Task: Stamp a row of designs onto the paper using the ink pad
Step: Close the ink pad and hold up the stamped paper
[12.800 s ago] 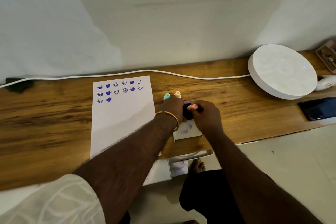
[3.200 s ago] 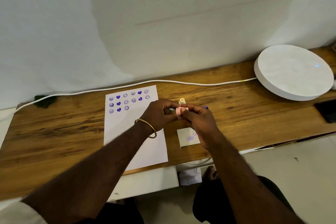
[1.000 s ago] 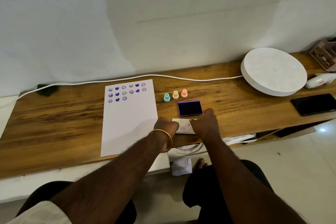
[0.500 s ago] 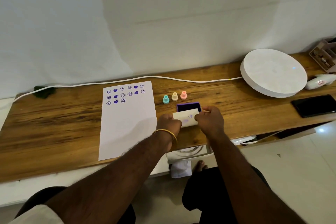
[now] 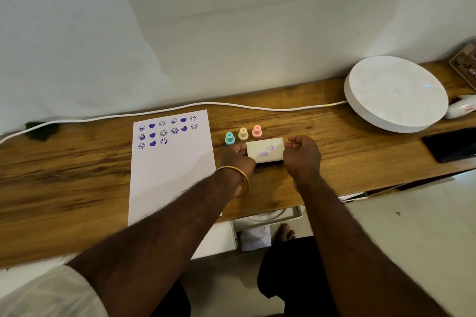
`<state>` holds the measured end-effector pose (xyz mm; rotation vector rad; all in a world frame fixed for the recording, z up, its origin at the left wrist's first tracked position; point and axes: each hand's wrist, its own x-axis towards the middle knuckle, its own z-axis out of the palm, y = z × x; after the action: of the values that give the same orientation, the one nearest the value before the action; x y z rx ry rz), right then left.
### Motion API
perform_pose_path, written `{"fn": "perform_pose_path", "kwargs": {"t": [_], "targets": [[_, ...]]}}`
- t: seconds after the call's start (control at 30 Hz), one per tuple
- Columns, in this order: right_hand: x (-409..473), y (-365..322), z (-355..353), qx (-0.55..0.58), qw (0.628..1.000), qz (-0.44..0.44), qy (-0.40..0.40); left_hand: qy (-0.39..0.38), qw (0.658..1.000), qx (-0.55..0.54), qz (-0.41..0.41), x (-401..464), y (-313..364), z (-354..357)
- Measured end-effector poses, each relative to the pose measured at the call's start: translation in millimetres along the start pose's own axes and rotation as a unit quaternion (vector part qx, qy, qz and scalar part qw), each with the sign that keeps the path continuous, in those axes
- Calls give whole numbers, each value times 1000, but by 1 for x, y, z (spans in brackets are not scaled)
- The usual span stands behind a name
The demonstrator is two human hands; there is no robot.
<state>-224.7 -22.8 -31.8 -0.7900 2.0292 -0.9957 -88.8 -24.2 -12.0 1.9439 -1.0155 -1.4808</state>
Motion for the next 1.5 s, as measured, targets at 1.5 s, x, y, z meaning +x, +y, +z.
{"fn": "perform_pose_path", "kwargs": {"t": [1.5], "targets": [[-40,-24,6,-54,980,-180,70,39,998,-39,7,6,-7,-47]]}}
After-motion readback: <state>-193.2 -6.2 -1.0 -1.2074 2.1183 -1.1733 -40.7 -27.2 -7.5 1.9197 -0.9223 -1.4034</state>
